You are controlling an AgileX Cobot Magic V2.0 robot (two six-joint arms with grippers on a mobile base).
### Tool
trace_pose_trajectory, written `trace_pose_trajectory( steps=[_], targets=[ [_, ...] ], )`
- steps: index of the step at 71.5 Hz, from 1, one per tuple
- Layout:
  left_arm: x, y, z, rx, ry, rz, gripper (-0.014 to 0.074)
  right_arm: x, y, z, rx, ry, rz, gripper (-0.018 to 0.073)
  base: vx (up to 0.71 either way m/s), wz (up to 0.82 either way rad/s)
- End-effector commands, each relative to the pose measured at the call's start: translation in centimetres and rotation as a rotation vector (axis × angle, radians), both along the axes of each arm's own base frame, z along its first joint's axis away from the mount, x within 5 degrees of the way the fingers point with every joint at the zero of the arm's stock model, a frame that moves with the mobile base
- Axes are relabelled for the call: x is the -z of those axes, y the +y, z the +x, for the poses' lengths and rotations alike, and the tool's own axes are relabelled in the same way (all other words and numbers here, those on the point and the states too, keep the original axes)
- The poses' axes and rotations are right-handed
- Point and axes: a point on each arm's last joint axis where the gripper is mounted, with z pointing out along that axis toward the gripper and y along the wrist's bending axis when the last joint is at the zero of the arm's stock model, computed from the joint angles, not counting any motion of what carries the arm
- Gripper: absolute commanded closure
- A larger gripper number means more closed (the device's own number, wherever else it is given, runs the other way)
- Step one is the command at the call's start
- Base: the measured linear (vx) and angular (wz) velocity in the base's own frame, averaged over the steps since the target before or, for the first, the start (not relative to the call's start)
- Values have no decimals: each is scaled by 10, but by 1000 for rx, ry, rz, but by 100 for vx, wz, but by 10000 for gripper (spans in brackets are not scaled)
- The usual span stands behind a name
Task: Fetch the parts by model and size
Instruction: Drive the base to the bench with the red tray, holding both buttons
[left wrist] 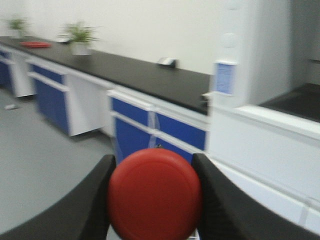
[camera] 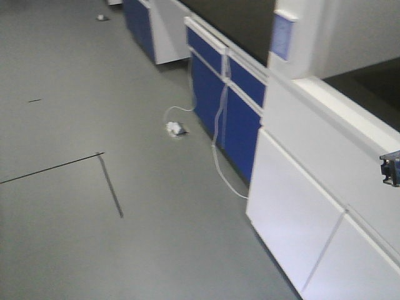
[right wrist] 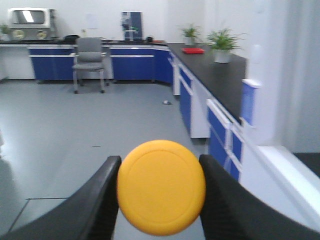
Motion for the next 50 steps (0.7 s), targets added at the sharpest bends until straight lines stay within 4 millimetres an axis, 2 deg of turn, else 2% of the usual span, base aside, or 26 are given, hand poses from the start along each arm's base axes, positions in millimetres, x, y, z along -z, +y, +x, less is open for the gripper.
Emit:
trace_pose_trajectory(
  steps=[1,19,50],
  targets=[
    [-13,-1,0,12,-74,-30,603,-16,0,-1,-2,-103,20,564,-4,119],
    [-13,-1,0,9,-74,-30,603,-16,0,-1,-2,-103,20,564,2,85],
    [-13,-1,0,9,-74,-30,603,-16,0,-1,-2,-103,20,564,17,27]
  ],
)
